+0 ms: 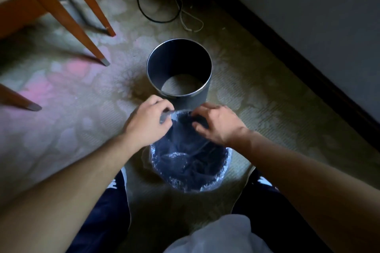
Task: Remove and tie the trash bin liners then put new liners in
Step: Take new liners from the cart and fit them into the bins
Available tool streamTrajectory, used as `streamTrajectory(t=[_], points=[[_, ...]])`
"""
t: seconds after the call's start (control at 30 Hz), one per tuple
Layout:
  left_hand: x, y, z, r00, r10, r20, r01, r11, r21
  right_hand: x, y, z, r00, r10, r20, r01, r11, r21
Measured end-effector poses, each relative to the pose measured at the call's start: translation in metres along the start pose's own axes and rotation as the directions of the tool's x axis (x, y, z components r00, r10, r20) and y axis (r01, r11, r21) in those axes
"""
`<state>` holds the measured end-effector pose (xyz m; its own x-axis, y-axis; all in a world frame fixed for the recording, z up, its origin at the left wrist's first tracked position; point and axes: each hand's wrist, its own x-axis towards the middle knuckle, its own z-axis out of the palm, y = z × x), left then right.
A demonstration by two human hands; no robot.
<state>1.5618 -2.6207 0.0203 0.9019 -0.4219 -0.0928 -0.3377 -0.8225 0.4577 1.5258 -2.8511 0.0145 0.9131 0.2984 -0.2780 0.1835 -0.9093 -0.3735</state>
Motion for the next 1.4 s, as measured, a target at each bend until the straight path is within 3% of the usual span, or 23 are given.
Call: streamTrajectory(t=[0.13,0.23,0.37,0.47,0.6,0.77,0.9,1.1,1.4], points=[[0.036,-0.018,-0.008,0.925,-0.377,-0.047,0.359,0.908,-0.217,0.038,0.014,-0.007,0.95,0.27,-0.156,-0.205,0.918,0.339],[0.06,-0.031,-0.006,0.834,-0.55,-0.032,0.52,0.805,-0.284,0.069,0.022,-0.013,0.876,0.446,-0.185,-0.291,0.793,0.535],[0.084,-0.044,0.007,0.789,-0.614,-0.031,0.552,0.73,-0.402,0.102,0.038,-0.017,0.819,0.548,-0.17,-0.358,0.719,0.596],[0.104,-0.05,0.019,0.725,-0.68,0.106,0.58,0.52,-0.627,0.118,0.049,-0.015,0.808,0.583,-0.086,-0.407,0.657,0.634],[0.119,-0.059,0.035,0.716,-0.654,0.244,0.552,0.316,-0.772,0.129,0.058,-0.001,0.807,0.588,-0.06,-0.383,0.598,0.704],[0.126,-0.059,0.03,0.709,-0.598,0.375,0.536,0.111,-0.837,0.131,0.063,0.005,0.824,0.567,0.027,-0.275,0.357,0.893],[0.136,-0.048,-0.003,0.742,-0.578,0.341,0.498,0.134,-0.857,0.134,0.056,-0.024,0.823,0.567,-0.02,-0.195,0.317,0.928],[0.13,-0.007,-0.086,0.801,-0.556,0.222,0.396,0.215,-0.892,0.117,0.024,-0.113,0.857,0.501,-0.122,-0.117,0.419,0.9],[-0.004,0.055,-0.209,0.896,-0.437,0.076,0.271,0.402,-0.875,-0.016,-0.072,-0.207,0.925,0.346,-0.158,-0.044,0.51,0.859]])
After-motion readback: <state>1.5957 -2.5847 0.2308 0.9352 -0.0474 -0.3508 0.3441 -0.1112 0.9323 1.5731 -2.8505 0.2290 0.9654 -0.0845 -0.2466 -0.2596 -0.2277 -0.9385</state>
